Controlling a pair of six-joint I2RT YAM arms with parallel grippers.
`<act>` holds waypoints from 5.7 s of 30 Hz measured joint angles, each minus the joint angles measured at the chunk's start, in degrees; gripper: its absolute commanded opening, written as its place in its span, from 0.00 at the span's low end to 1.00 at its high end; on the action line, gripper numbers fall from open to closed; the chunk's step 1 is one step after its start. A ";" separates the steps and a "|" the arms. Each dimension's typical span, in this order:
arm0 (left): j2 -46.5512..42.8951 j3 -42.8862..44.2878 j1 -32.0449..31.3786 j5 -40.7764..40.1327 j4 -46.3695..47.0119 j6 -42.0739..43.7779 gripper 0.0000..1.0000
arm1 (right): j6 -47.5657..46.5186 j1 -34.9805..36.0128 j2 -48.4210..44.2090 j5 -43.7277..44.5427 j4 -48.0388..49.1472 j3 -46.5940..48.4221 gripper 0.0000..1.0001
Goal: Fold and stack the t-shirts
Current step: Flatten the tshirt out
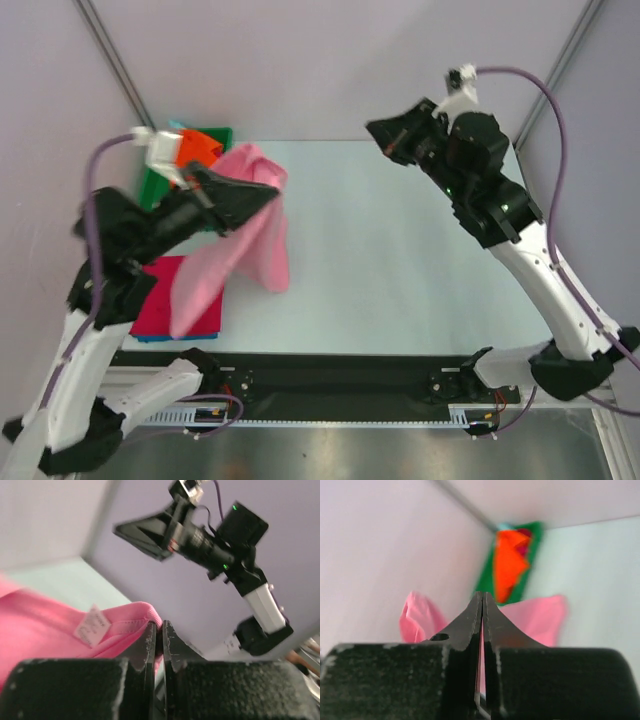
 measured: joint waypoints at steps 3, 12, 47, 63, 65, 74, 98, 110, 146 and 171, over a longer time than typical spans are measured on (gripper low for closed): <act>7.61 -1.57 -12.61 -2.93 0.39 -0.26 0.00 | 0.90 -6.27 -6.93 3.61 -2.23 -14.84 0.00; 41.83 -7.15 -27.08 -4.26 4.37 -3.08 0.00 | 0.13 -24.37 -14.62 5.62 -20.44 -38.27 0.00; 42.80 -25.16 -22.60 -11.41 -6.58 6.93 0.81 | -2.40 -32.15 -14.10 -14.23 -24.39 -64.24 0.64; 49.53 -25.35 -17.31 -4.09 -0.17 6.12 0.31 | -2.21 -33.73 -2.56 -11.26 -15.54 -66.45 0.49; 49.83 -25.35 -16.96 -3.65 0.02 6.19 0.17 | -2.25 -33.70 -2.56 -11.21 -15.26 -66.47 0.48; 47.87 -21.62 -15.15 -4.94 -4.90 6.47 0.00 | -2.51 -31.69 -2.45 -10.10 -12.02 -67.21 0.10; 5.35 27.36 -4.28 -32.74 -16.52 29.11 0.00 | -10.27 -0.17 -35.17 -20.44 -13.40 -30.47 0.00; 4.24 36.94 -4.26 -28.35 -7.89 34.84 0.00 | -8.39 1.62 -31.95 -25.11 -10.78 -20.22 0.00; 94.62 47.58 -4.72 -24.00 13.27 21.42 0.39 | -7.06 -41.59 3.67 3.23 -25.38 -41.44 0.00; 15.72 -19.89 -1.03 -24.35 -11.91 10.60 0.31 | -11.45 -53.94 18.53 3.41 -21.62 -28.89 0.64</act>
